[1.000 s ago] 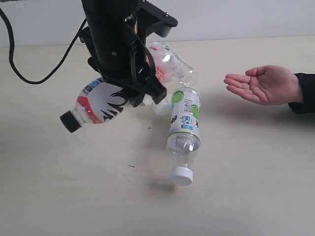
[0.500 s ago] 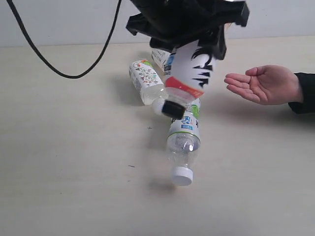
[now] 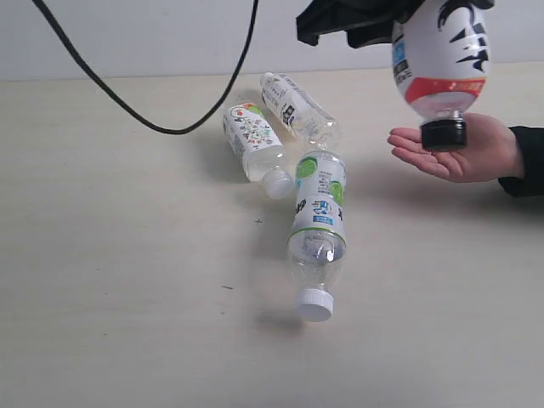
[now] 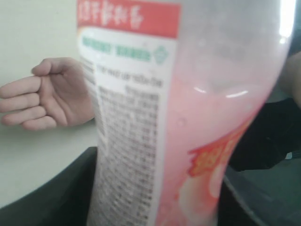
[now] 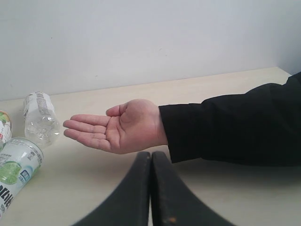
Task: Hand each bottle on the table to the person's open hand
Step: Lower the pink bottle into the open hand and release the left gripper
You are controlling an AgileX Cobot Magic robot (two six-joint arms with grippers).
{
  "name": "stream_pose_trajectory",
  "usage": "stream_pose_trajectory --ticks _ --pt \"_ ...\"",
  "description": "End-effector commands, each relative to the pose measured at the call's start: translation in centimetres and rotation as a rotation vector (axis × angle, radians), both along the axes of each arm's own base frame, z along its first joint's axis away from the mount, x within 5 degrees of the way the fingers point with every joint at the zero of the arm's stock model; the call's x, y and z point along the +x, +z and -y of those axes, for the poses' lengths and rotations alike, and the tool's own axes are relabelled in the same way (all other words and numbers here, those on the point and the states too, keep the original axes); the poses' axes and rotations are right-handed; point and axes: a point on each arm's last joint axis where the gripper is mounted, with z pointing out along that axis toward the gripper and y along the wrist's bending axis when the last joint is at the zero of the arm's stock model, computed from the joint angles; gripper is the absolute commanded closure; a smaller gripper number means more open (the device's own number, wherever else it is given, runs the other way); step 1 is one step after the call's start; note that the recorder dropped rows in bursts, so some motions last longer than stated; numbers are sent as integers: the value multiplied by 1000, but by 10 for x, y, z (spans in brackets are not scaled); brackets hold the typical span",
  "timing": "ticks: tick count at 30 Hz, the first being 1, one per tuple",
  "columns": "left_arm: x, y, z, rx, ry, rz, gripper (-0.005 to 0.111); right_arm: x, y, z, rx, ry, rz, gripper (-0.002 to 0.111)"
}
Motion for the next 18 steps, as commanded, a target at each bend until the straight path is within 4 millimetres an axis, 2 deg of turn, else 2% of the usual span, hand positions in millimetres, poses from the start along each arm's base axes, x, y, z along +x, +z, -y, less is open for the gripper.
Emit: stream_pose_trajectory --ticks 1,7,12,18 --pt "3 -4 23 -70 18 14 107 0 0 0 -2 4 10 108" --pt "20 -28 53 -100 8 -62 107 0 0 0 -2 4 10 108" --pt "35 -61 76 -132 21 -152 107 0 0 0 -2 4 10 108" --pt "49 -94 93 -127 36 -168 107 0 0 0 -2 4 10 108"
